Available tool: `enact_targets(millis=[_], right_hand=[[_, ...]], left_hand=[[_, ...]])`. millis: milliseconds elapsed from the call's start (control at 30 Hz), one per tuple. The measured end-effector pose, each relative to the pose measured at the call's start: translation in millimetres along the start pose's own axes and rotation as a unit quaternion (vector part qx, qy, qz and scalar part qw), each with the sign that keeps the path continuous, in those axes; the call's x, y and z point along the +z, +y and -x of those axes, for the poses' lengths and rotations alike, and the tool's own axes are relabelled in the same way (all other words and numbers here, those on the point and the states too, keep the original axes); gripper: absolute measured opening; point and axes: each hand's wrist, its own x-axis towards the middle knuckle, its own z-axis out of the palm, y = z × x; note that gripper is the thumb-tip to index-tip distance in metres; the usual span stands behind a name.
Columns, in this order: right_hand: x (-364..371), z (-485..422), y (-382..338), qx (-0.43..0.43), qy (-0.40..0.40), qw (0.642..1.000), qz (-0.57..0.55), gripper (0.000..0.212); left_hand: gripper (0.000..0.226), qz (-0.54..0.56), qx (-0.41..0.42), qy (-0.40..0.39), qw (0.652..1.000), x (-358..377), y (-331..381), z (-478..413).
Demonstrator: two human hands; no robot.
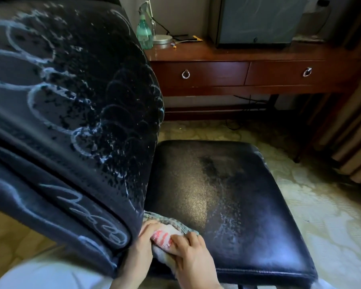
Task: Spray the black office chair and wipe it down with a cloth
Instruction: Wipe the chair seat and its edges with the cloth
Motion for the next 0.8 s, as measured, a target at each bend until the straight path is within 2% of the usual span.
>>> enact_targets(millis=[33,133,200,333,400,500,700,800], right_hand=[[1,-5,1,0.005,-0.013,1.000,0.011,0.050],[3,-27,8,-0.018,0.017,0.999,0.038,0.065],[-5,-48,18,-0.026,0.047,0.996,0.068,0.058],[-25,-98,37,-0.033,0.076,0.994,0.069,0.030],[-33,-125,39,-0.025,0.049,0.997,0.061,0.032],[-38,-175,54,-0.039,0.058,0.995,0.074,0.041],[-58,-286,77,-0.046,0.074,0.992,0.092,0.043],[-70,-333,83,-0.046,0.092,0.990,0.098,0.042]], left_hand=[[0.041,-0.016,-0.027,-0.022,0.999,7,4,-3],[0.024,-0.100,-0.040,0.012,0.994,27,-4,-17],[0.021,-0.158,-0.029,0.028,0.987,45,-12,-32],[0.015,-0.228,-0.160,0.037,0.960,83,1,-84],[0.012,-0.229,-0.200,0.046,0.952,93,11,-116],[0.028,-0.268,-0.282,0.017,0.921,114,9,-168],[0.031,-0.311,-0.276,0.024,0.909,153,-14,-273],[0.031,-0.289,-0.277,0.061,0.914,169,-27,-317]])
